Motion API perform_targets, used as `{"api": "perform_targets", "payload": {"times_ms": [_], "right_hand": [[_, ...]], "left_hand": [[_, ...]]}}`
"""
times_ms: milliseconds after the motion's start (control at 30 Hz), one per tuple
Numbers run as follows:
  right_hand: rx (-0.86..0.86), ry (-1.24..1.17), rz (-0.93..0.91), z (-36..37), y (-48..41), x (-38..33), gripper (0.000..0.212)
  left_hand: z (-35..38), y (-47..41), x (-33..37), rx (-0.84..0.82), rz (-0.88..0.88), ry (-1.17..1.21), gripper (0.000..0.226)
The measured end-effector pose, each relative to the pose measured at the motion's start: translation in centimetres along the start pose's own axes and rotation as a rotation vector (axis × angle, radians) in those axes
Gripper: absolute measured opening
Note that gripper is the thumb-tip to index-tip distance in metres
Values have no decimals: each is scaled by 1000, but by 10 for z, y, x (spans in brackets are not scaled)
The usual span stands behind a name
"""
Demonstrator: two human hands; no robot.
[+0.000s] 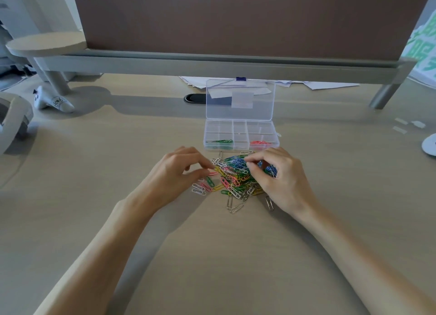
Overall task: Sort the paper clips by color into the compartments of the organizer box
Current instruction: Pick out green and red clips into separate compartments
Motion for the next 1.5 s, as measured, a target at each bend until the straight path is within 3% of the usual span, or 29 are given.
{"api": "perform_targets", "payload": {"times_ms": [300,467,600,867,1133,1333,1500], "right_hand": [[-163,49,-87,21,7,-15,10],[-213,210,-187,34,12,-29,18],[-233,321,-234,40,12,-36,17],[-243,546,-526,50,15,-64,17],[-348,458,-362,59,6,-46,11],[-357,570,-387,66,7,-48,16],[-293,231,-202,54,-1,-46,10]], "left_hand": [[4,10,17,-55,112,-269,12],[6,13,28,-33,216,-361,6],[10,13,34,-14,285,-455,17],[0,14,26,93,138,-275,29],[0,22,18,127,74,-252,29],[-1,22,14,142,34,-219,18],[-3,19,14,145,8,-90,6]]}}
Point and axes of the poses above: each hand's wrist, its own y-axis away from the middle knuckle, its own z-axis out of the palm, x = y × z, the point moved 10 cm from there along -y, towards the middle knuckle, and after that the axes turned 2 degrees about z, right-handed, at the moved point
